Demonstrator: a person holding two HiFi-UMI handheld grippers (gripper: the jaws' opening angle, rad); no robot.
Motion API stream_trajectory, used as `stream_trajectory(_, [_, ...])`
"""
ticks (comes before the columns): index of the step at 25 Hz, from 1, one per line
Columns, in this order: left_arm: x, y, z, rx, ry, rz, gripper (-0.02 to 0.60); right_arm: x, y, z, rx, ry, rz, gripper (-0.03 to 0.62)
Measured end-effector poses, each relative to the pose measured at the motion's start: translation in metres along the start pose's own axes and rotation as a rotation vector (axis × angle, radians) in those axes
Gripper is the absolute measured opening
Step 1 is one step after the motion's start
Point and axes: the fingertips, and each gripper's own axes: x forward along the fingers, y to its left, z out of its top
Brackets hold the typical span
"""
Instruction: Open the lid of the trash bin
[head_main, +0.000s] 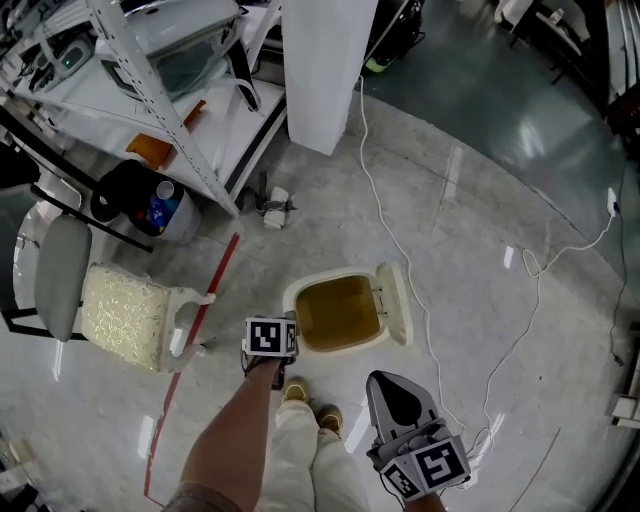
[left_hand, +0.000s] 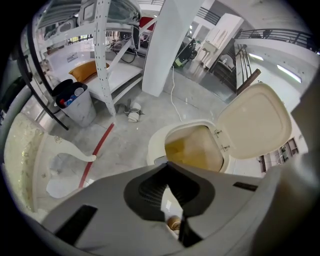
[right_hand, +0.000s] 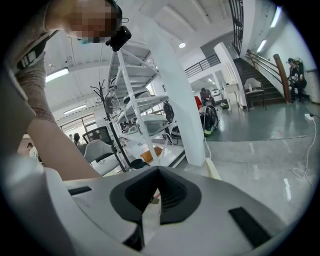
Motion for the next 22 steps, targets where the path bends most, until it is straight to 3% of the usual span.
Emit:
stream_trajectory(11, [-0.110,-0.040,0.058,0.034,-0.080,-0.032,0.000,-0.034,0.034,0.060,0.004,-0.046,0.050,0.032])
stream_trajectory(22, [-0.304,-0.104,0.160,0.149,-0.327,-0.075,0.000,-0.082,0.084,0.104,-0.042,-0.043,0.121,0.032])
